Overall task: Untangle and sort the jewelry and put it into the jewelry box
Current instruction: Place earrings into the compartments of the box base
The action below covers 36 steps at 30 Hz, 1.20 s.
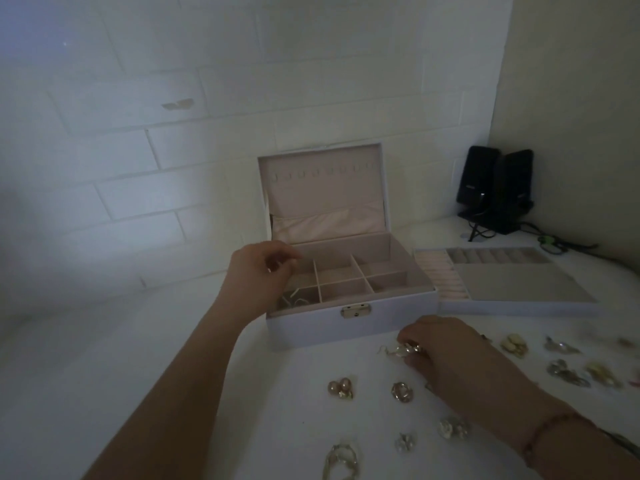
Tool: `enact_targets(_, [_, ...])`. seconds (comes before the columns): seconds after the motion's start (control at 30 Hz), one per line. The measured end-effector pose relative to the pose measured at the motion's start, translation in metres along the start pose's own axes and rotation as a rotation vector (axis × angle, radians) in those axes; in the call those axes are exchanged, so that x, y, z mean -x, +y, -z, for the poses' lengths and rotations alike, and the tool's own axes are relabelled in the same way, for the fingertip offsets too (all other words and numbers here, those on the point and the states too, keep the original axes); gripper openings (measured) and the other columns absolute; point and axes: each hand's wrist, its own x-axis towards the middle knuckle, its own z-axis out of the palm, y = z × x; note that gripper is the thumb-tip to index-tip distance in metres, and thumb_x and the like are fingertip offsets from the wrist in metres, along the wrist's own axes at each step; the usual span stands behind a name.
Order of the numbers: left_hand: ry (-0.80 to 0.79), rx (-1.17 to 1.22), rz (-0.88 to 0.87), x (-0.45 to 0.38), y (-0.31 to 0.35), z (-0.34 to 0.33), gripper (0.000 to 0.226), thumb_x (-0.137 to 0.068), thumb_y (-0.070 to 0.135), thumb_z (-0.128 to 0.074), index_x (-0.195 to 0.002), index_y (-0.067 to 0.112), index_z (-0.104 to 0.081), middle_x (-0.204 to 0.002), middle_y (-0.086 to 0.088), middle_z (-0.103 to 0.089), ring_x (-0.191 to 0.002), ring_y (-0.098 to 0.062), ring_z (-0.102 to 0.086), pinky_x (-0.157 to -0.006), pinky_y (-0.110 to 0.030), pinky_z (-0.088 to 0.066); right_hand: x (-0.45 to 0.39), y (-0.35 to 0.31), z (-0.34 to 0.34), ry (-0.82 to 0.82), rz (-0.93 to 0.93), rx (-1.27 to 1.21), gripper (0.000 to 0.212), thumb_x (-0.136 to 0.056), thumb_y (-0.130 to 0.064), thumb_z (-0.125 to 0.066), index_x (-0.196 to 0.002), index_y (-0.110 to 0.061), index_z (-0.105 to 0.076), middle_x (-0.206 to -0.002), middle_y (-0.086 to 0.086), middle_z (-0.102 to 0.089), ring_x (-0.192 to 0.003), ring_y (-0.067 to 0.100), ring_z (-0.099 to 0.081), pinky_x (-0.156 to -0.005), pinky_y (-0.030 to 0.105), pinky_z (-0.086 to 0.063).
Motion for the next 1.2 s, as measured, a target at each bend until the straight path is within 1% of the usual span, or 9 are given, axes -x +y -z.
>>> enact_targets(0.1, [-0.049,0.052,-0.141,0.008,-0.006,-0.006,0.013,-0.084,0.038,-0.065,-0.088,0.029,-0.073,-0.084,0.013,-0.07,-0.078,-0.004,-0.063,-0.072,-0.021,-0.049,-0.003,-0.002,0.009,-0.074,0.005,0.014,0.015,-0.08,-0.014,-0.067,-0.095,-0.016,-0.071,-0.092,0.0,-0.066,-0.086,0.015,-0.061,-0.071,0.024,-0.043])
enact_targets(0.2, [-0.183,-0.078,-0.283,0.011,-0.01,-0.006,0.038,-0.081,0.059,-0.052,-0.094,0.03,-0.073,-0.087,0.018,-0.068,-0.084,0.001,-0.061,-0.076,-0.025,-0.05,0.0,-0.008,0.026,-0.056,0.018,-0.067,0.024,-0.066,-0.012,-0.084,-0.085,-0.022,-0.073,-0.077,-0.009,-0.068,-0.062,-0.004,-0.053,-0.058,0.013,-0.039])
enact_targets(0.3, [-0.246,-0.205,-0.419,0.01,-0.017,-0.007,0.043,-0.085,0.067,-0.048,-0.094,0.031,-0.071,-0.085,0.017,-0.068,-0.079,0.0,-0.06,-0.076,-0.033,-0.049,0.001,-0.022,0.051,-0.049,-0.039,-0.288,0.016,-0.079,-0.026,-0.074,-0.088,-0.038,-0.069,-0.085,-0.021,-0.068,-0.075,-0.003,-0.064,-0.069,0.01,-0.048])
enact_targets(0.53, [-0.217,-0.31,-0.376,0.016,-0.017,-0.007,0.074,-0.068,0.083,-0.043,-0.122,0.036,-0.061,-0.119,0.018,-0.064,-0.111,-0.008,-0.056,-0.099,-0.034,-0.035,-0.07,-0.044,0.053,0.054,0.015,-0.191,0.02,-0.084,-0.018,-0.07,-0.103,-0.021,-0.071,-0.09,-0.01,-0.067,-0.072,-0.003,-0.055,-0.071,-0.002,-0.037])
enact_targets(0.7, [-0.206,-0.312,-0.385,0.02,-0.014,-0.008,0.076,-0.067,0.081,-0.047,-0.125,0.033,-0.059,-0.121,0.017,-0.064,-0.11,-0.008,-0.058,-0.099,-0.03,-0.032,-0.108,-0.042,0.023,-0.095,0.035,-0.15,0.02,-0.086,-0.02,-0.067,-0.105,-0.018,-0.07,-0.099,0.0,-0.07,-0.086,0.009,-0.061,-0.082,0.024,-0.052])
enact_targets(0.87, [-0.249,-0.345,-0.385,0.021,-0.015,-0.011,0.078,-0.066,0.083,-0.041,-0.125,0.035,-0.057,-0.123,0.017,-0.063,-0.115,-0.006,-0.057,-0.111,-0.035,-0.024,-0.111,-0.031,0.017,-0.185,0.001,-0.144,0.019,-0.093,-0.019,-0.055,-0.106,-0.02,-0.07,-0.098,-0.003,-0.069,-0.087,0.009,-0.06,-0.083,0.025,-0.05])
enact_targets(1.0, [-0.236,-0.364,-0.479,0.02,-0.014,-0.016,0.059,-0.073,0.078,-0.045,-0.108,0.034,-0.063,-0.101,0.016,-0.067,-0.097,-0.009,-0.063,-0.096,-0.033,-0.038,-0.104,-0.014,0.034,-0.207,-0.047,-0.274,0.033,-0.095,-0.003,-0.046,-0.114,-0.018,-0.068,-0.101,-0.003,-0.069,-0.092,0.007,-0.063,-0.085,0.015,-0.049])
enact_targets(1.13, [-0.183,-0.281,-0.608,0.025,-0.009,-0.022,0.036,-0.081,0.06,-0.055,-0.1,0.031,-0.067,-0.09,0.014,-0.067,-0.084,-0.014,-0.064,-0.077,-0.033,-0.048,-0.085,0.014,0.067,-0.027,-0.081,-0.5,0.037,-0.089,0.012,-0.05,-0.1,-0.017,-0.069,-0.098,0.011,-0.07,-0.092,0.013,-0.067,-0.084,0.027,-0.054])
enact_targets(1.2, [-0.14,-0.252,-0.667,0.026,-0.006,-0.022,0.025,-0.083,0.05,-0.057,-0.096,0.031,-0.067,-0.082,0.012,-0.066,-0.075,-0.016,-0.062,-0.067,-0.028,-0.047,-0.064,0.029,0.084,0.093,-0.089,-0.491,0.038,-0.088,0.008,-0.055,-0.09,-0.028,-0.068,-0.091,0.007,-0.071,-0.081,0.004,-0.066,-0.076,0.022,-0.052])
